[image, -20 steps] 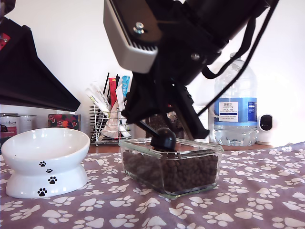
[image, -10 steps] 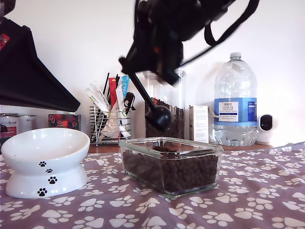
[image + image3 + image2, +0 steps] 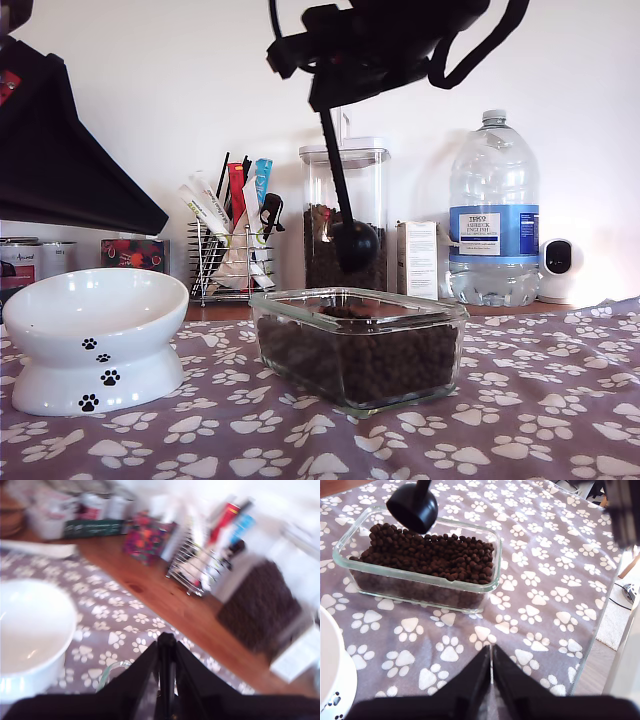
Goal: Measure one spoon of cat food and pour it into the food bowl
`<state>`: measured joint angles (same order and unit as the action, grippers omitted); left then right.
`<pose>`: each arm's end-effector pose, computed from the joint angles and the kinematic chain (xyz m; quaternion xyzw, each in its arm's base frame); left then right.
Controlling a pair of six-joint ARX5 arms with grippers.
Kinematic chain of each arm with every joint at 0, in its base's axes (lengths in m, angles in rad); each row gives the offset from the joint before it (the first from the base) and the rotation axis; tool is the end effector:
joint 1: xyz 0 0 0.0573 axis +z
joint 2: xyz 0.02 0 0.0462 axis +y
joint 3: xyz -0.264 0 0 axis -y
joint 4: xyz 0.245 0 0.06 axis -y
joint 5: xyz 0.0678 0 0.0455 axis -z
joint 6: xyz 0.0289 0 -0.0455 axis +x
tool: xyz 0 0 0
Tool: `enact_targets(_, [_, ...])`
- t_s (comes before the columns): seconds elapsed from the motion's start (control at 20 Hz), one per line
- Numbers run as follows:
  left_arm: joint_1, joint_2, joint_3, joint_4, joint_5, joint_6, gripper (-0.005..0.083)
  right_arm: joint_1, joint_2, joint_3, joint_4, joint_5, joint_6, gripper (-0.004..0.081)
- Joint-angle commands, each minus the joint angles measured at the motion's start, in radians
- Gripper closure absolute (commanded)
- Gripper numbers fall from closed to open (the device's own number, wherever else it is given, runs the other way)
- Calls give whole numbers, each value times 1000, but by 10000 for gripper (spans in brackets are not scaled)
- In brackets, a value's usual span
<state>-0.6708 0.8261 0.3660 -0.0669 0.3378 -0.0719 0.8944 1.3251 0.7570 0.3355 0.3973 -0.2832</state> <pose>0.1267 -0.1128 0.1948 0.0128 0.2735 -0.4570 0.8463 0.1881 0.2164 0.2566 -0.2050 0.0573 0.2550 0.9432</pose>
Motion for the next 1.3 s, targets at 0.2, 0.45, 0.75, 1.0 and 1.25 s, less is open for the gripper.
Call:
enact_targets(0.2, [-3,-1,-16,8,-4,2,793,-40,-22,-17,3,32,307,783])
enact_targets(0.45, [-2,-1,-16,9,-6,2,793,-90,-111,-92,19,19,481,782])
enact_targets(0.75, [-2,-1,-16,15,-6,13,793,-154,-303,-302,231,-158,603,782])
enact_targets(1.0, [-2,-1,-16,15,-6,13,793,-261,-335,-520,528,-277,797,782])
enact_targets(1.25, [-2,-1,-16,20,-6,21,793,-388,-335,-694,708,-331,923,782])
